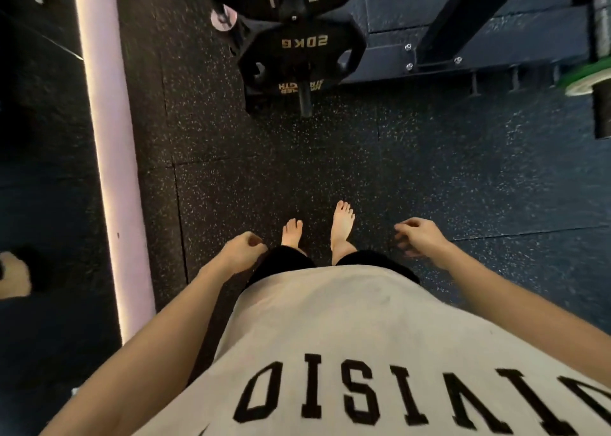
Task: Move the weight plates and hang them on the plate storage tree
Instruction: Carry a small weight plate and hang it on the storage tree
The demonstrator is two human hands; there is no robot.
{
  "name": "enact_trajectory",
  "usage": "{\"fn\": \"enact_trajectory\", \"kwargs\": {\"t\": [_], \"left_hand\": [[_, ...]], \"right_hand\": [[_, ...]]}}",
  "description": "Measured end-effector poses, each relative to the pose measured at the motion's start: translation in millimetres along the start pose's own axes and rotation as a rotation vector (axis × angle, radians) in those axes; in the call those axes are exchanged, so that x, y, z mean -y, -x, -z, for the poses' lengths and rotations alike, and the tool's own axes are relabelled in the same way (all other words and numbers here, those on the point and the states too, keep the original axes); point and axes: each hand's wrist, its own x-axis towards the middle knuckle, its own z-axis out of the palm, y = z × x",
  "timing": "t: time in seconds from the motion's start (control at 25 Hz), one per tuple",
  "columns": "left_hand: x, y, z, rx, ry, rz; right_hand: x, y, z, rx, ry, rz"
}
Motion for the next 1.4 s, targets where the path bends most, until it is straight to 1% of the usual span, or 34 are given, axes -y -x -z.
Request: {"fn": "enact_trajectory", "kwargs": {"t": [0.12, 0.28, 0.36, 0.48, 0.56, 0.68, 0.8, 0.88, 0.96, 1.04, 1.16, 1.28, 1.32, 1.4], "left_hand": [[-3, -17, 32, 0.010, -0.098, -0.099], [-3, -42, 77, 0.029, -0.216, -0.197], [-9, -50, 92, 0.027, -0.285, -0.209], [-27, -53, 95, 0.070, -0.434, -0.219], [-50, -49, 80, 0.099, -0.566, -0.293], [-92, -36, 37, 0.128, -0.787, -0.413], [-139, -17, -20, 0.158, -0.958, -0.500], [-174, 0, -72, 0.148, -1.051, -0.551], [-206, 21, -130, 0.124, -1.116, -0.591], [-231, 44, -196, 0.122, -1.164, -0.637], [-256, 81, -286, 0.169, -1.226, -0.711], [-284, 117, -361, 0.192, -1.193, -0.807], [-295, 126, -379, 0.198, -1.195, -0.817], [-322, 128, -408, 0.192, -1.203, -0.763]], "right_hand": [[5, 11, -5, -0.049, -0.070, 0.022], [-6, 47, -41, -0.146, -0.302, 0.031], [-27, 64, -60, -0.168, -0.381, 0.006], [-74, 83, -81, -0.216, -0.500, -0.066], [-115, 97, -93, -0.287, -0.652, -0.145], [-181, 114, -117, -0.374, -0.899, -0.266], [-238, 121, -139, -0.437, -1.127, -0.329], [-281, 124, -145, -0.484, -1.285, -0.360], [-326, 129, -142, -0.522, -1.427, -0.352], [-375, 142, -125, -0.537, -1.507, -0.358], [-440, 165, -90, -0.531, -1.524, -0.371], [-507, 182, -50, -0.588, -1.533, -0.415], [-525, 184, -37, -0.607, -1.561, -0.416], [-554, 183, -13, -0.633, -1.610, -0.417]]}}
